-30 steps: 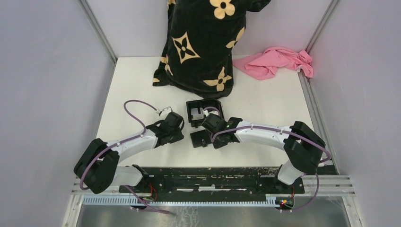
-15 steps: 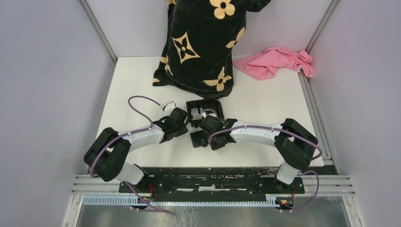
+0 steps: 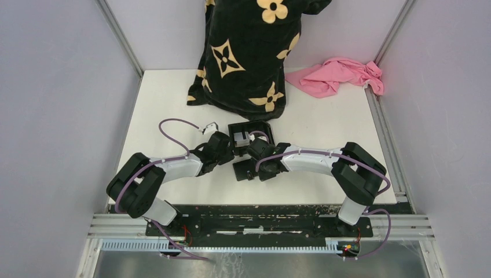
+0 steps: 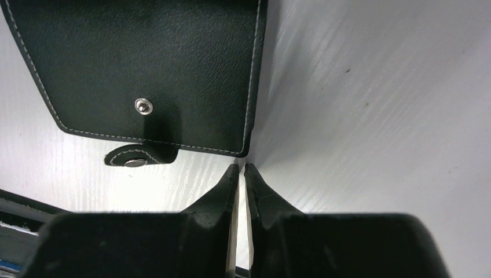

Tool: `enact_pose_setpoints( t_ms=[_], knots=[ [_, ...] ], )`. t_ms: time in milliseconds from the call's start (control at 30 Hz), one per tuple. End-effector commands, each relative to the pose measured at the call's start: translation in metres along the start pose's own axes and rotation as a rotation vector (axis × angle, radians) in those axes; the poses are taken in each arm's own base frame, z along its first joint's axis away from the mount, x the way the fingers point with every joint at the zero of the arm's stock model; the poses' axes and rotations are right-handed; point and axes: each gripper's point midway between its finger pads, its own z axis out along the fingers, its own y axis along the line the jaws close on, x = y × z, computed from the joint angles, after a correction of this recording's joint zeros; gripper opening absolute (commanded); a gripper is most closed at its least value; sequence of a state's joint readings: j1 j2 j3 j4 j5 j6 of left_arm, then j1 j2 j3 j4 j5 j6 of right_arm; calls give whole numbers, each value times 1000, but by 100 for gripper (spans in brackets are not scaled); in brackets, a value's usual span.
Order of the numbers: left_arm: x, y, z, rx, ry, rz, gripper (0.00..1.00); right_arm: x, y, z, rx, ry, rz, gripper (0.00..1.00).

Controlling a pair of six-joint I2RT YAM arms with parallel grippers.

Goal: Put the credit cards into the card holder
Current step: Adjust the card holder at the center of the board.

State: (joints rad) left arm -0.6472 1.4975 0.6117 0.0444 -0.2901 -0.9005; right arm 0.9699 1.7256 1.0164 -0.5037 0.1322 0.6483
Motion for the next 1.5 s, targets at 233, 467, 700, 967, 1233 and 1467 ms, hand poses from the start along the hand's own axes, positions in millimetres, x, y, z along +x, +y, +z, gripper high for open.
enact_pose_setpoints(
  t_ms=[233, 467, 700, 967, 1233, 1467],
  knots=[
    [37, 10, -4, 27, 116, -13, 35, -24, -7, 11, 21, -54, 10, 13],
    [53, 25, -17, 1, 139, -11, 35, -28, -6, 11, 18, -64, 9, 13],
    [71, 50, -33, -19, 154, -57, 35, -33, -9, 12, 20, -74, 2, 13],
    [87, 52, -44, 4, 173, -74, 34, -38, -6, 15, 7, -75, -19, 13],
    [104, 38, -55, 33, 207, -27, 33, -47, -4, 16, 4, -98, -43, 13],
    [110, 32, -63, 49, 214, -21, 33, -52, -10, 14, 36, -114, -74, 15]
  ],
)
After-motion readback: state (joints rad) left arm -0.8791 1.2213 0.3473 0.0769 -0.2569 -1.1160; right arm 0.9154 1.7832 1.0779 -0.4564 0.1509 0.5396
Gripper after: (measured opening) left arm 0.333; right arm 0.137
